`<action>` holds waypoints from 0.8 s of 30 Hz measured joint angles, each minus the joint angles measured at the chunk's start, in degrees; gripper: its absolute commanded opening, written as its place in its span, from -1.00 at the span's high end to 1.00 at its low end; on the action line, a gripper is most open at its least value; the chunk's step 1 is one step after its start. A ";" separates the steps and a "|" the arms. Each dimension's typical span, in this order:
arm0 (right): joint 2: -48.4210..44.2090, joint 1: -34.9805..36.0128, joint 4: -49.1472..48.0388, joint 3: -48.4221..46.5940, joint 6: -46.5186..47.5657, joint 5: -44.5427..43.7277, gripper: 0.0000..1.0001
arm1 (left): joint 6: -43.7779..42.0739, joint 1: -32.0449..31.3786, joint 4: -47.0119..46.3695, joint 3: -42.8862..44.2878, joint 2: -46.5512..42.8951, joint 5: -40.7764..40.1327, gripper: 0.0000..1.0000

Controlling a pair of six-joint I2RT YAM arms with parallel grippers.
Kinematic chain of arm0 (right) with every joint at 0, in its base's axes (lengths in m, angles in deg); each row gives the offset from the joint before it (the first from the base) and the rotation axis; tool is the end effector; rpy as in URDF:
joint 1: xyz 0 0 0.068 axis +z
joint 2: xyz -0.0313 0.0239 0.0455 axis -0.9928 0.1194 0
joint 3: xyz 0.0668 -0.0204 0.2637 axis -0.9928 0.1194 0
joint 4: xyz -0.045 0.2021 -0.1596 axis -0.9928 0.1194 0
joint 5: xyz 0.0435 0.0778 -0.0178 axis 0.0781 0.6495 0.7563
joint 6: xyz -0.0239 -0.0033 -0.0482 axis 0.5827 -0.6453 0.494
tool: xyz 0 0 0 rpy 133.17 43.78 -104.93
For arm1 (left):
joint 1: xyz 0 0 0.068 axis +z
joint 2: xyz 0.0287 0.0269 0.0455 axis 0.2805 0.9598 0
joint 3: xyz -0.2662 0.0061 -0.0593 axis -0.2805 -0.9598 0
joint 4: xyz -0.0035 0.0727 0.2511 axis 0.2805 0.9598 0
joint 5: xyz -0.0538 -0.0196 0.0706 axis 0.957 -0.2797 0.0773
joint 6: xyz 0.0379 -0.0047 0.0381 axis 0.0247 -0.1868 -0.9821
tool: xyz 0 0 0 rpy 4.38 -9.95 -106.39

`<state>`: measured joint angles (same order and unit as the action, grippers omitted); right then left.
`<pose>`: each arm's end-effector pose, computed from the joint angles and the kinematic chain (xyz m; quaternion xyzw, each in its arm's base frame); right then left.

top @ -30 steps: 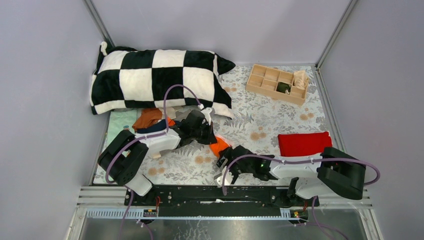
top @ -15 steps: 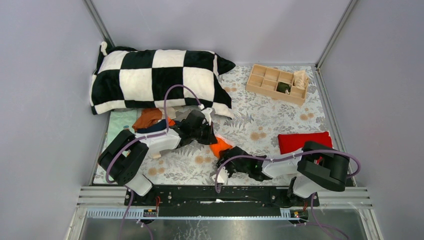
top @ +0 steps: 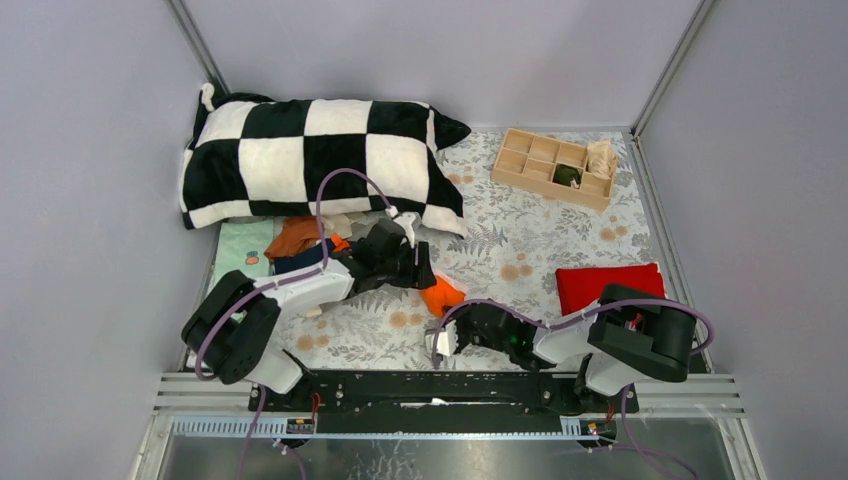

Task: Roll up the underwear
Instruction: Roll the underwear to the center of the board.

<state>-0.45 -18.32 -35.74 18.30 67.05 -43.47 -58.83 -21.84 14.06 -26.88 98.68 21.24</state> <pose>0.1049 0.2197 0.1226 -0.7309 0.4010 0.0082 0.5523 0.2277 -0.1877 0.1728 0.0987 0.9155 -0.2891 0.2619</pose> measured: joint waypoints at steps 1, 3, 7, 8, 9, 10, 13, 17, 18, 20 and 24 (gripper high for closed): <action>0.13 0.00 -0.72 0.20 -0.90 -0.04 0.92 | 0.09 0.13 0.13 0.00 -0.35 -0.42 -0.44; 0.37 -0.02 -2.16 0.57 -2.93 -0.04 0.93 | 0.76 0.74 1.20 0.55 -1.92 -2.25 -0.45; 0.39 -0.04 -4.37 1.18 -6.78 0.00 0.92 | 1.99 2.01 1.86 1.84 -4.83 -6.05 -0.47; 0.39 -0.07 -5.03 1.38 -7.85 0.00 0.91 | 2.23 2.27 1.95 1.81 -5.68 -6.71 -0.47; 0.39 -0.07 -5.84 1.62 -9.29 0.02 0.91 | 2.49 2.47 2.03 1.75 -6.64 -7.37 -0.47; 0.46 -0.07 -6.78 1.86 -10.82 0.04 0.91 | 2.69 2.62 1.81 1.49 -7.69 -7.76 -0.47; 1.44 -0.07 -10.10 2.49 -15.54 0.02 0.90 | 3.50 2.89 0.85 -0.57 -10.84 -7.69 -0.47; 3.30 -0.07 -16.33 4.02 -22.75 -1.01 0.91 | 5.05 2.89 -1.03 -5.97 -14.34 -5.64 -0.49; 3.74 -0.07 -18.14 4.48 -24.81 -1.46 0.91 | 5.55 2.89 -1.60 -7.41 -14.97 -4.85 -0.49; 5.01 -0.07 -22.34 5.40 -29.16 -2.58 0.91 | 7.02 2.89 -3.15 -10.93 -16.17 -2.75 -0.51; 7.34 -0.07 -29.97 7.28 -36.72 -5.27 0.93 | 10.21 1.90 -6.38 -15.69 -16.61 0.33 -0.62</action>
<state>6.89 -18.39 -65.71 25.58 30.33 -48.74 -48.63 -19.94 7.68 -42.57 82.07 21.57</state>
